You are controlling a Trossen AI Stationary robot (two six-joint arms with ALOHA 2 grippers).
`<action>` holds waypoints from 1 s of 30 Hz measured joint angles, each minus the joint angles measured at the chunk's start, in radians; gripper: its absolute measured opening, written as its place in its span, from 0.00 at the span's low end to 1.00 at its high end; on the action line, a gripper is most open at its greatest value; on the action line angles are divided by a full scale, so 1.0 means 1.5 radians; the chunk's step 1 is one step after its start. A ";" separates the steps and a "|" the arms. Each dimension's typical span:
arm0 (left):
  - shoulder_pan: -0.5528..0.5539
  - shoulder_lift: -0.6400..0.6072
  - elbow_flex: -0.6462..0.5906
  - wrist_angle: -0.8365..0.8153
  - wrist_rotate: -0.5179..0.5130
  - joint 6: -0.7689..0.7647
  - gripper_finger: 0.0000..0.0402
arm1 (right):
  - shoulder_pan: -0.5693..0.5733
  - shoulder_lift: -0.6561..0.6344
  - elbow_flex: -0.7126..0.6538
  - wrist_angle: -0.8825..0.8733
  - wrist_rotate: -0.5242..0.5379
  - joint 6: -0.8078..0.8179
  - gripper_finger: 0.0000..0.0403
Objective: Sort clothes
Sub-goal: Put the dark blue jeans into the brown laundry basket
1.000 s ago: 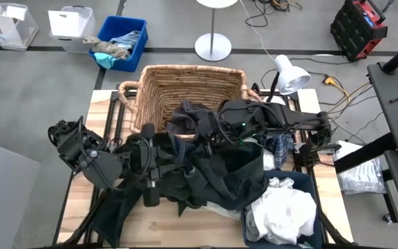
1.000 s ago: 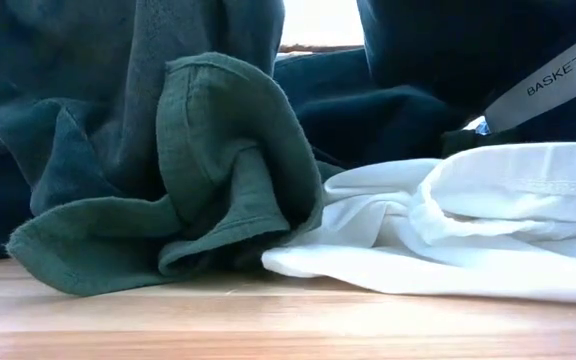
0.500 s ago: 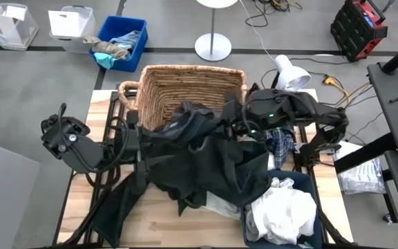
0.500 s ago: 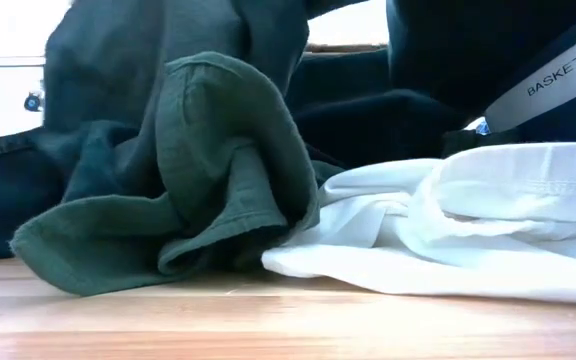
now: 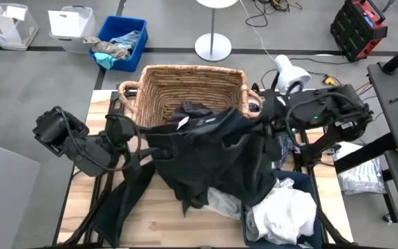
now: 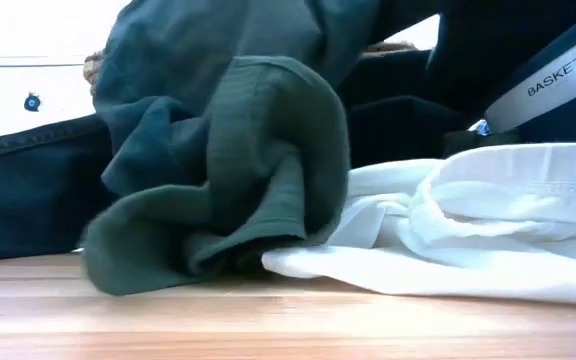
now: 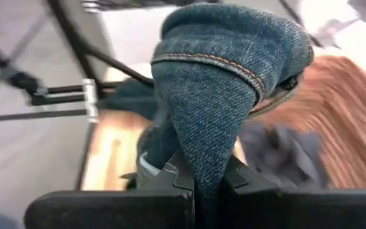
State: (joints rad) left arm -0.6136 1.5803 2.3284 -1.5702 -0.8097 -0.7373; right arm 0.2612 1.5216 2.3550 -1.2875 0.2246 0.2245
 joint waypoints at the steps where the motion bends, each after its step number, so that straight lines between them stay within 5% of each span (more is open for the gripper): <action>1: -0.001 -0.005 -0.012 0.009 0.002 -0.001 0.67 | 0.004 -0.005 0.000 -0.023 0.024 0.018 0.02; 5: -0.012 -0.009 -0.043 -0.002 0.006 -0.059 0.67 | 0.019 -0.015 0.000 -0.096 0.081 0.064 0.02; 13: -0.014 -0.044 -0.204 0.002 -0.013 -0.242 0.67 | 0.027 -0.003 0.000 -0.116 0.085 0.065 0.02; 22: -0.036 -0.094 -0.413 -0.001 0.027 -0.594 0.67 | 0.027 0.011 -0.001 -0.117 0.084 0.053 0.02; 30: -0.067 -0.099 -0.515 0.000 0.033 -0.704 0.67 | 0.027 0.010 -0.001 -0.116 0.084 0.053 0.02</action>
State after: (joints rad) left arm -0.7136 1.4318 1.5557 -1.5708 -0.7609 -1.7928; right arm 0.3012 1.5372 2.3535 -1.4616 0.3506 0.3046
